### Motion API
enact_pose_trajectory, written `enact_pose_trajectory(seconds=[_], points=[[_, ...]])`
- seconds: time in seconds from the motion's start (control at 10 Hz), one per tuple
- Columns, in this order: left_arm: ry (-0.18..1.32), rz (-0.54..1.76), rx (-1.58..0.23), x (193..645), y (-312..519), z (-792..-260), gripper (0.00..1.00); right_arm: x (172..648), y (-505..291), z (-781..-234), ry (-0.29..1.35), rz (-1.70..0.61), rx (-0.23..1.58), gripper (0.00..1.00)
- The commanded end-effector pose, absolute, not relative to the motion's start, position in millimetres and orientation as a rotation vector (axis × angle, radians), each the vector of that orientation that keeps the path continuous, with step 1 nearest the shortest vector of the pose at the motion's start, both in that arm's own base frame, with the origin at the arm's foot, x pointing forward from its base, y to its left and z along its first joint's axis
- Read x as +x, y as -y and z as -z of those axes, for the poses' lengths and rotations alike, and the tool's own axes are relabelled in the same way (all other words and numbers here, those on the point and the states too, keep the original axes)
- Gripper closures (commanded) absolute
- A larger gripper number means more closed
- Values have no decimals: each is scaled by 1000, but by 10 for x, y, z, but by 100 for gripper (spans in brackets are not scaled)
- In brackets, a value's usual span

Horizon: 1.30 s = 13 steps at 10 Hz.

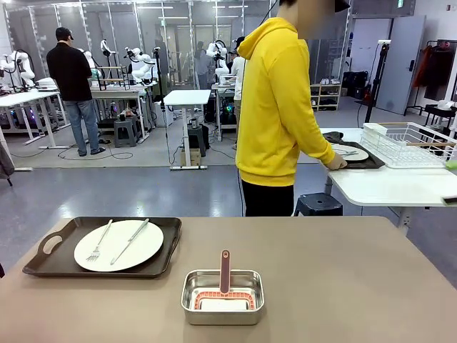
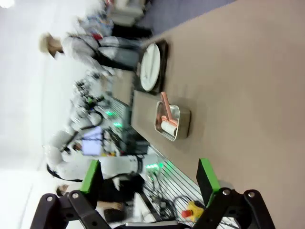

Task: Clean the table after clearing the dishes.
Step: When the left (or right) Handle tray is removed, use the left hand (or right hand) to clean the left (or right) side of the table with the Lint Roller.

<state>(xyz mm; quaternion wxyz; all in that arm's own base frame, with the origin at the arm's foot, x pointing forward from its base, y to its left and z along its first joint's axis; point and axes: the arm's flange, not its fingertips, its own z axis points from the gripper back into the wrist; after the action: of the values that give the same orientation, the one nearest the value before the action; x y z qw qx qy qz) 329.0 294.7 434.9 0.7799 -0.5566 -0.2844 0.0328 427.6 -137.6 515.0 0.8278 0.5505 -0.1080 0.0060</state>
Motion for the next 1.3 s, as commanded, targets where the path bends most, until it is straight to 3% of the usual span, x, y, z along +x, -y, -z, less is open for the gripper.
enact_pose_trajectory(seconds=[0.0, 0.5, 1.0, 1.2], points=[[618, -69, -1206, 3253, -2965, -4366, 0, 4613, 575, -5326, 141, -140, 966, 0], [618, -69, -1206, 3253, -2965, -4366, 0, 5039, -1446, -5226, -28, -512, 561, 0], [618, -69, -1206, 3253, -2965, -4366, 0, 4860, -2372, -4660, -71, -732, 465, 0], [618, -69, -1206, 3253, -2965, -4366, 0, 4939, -2174, -4799, -113, -679, 496, 0]])
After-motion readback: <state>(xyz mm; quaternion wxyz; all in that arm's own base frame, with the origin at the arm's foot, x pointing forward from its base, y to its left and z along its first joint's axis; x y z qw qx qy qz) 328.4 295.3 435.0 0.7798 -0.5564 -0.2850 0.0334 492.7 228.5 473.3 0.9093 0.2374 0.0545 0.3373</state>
